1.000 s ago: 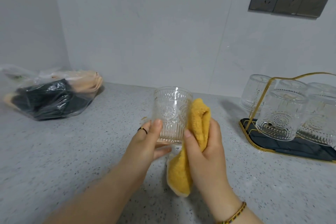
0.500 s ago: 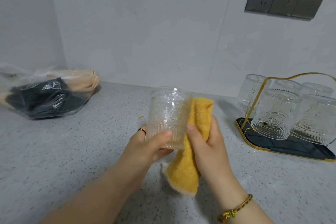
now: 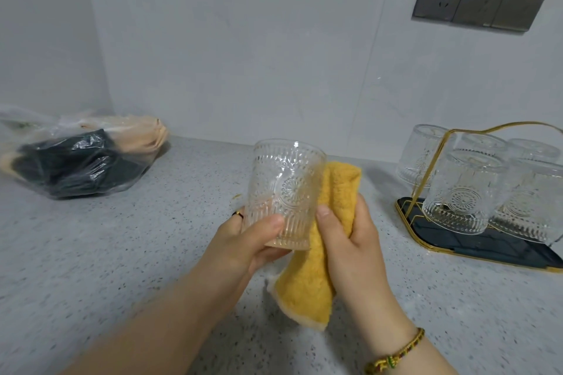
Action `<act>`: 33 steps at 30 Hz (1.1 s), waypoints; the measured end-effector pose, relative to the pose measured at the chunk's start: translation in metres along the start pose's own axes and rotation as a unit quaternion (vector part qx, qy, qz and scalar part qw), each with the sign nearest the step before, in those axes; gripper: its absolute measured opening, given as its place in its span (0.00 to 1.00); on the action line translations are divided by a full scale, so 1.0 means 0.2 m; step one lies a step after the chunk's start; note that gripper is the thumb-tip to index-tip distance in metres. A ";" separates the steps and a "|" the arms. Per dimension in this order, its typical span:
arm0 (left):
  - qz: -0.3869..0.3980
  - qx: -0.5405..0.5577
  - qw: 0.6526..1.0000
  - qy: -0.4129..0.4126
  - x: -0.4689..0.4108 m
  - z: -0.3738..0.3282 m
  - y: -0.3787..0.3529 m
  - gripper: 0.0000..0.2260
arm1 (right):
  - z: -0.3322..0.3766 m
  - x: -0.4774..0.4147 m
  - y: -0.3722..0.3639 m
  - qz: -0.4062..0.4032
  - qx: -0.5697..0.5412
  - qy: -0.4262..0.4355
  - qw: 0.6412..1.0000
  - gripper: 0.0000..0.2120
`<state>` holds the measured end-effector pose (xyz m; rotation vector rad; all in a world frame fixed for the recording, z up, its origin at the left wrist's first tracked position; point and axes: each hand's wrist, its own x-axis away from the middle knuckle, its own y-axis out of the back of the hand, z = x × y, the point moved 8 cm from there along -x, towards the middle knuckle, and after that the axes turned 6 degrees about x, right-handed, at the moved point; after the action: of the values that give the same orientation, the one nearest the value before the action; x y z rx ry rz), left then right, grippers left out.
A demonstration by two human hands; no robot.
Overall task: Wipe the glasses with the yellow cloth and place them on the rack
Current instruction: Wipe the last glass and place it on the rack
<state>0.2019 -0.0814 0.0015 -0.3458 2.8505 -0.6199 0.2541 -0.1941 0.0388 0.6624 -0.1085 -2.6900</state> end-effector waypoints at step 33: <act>-0.053 -0.076 0.995 0.021 0.02 0.02 0.05 0.36 | -0.05 0.03 -0.04 0.006 -0.090 -0.084 0.992 0.06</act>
<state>0.1976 -0.0750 -0.0067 -0.5163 2.9436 -0.4330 0.2517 -0.1889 0.0253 0.3810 0.0853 -2.6999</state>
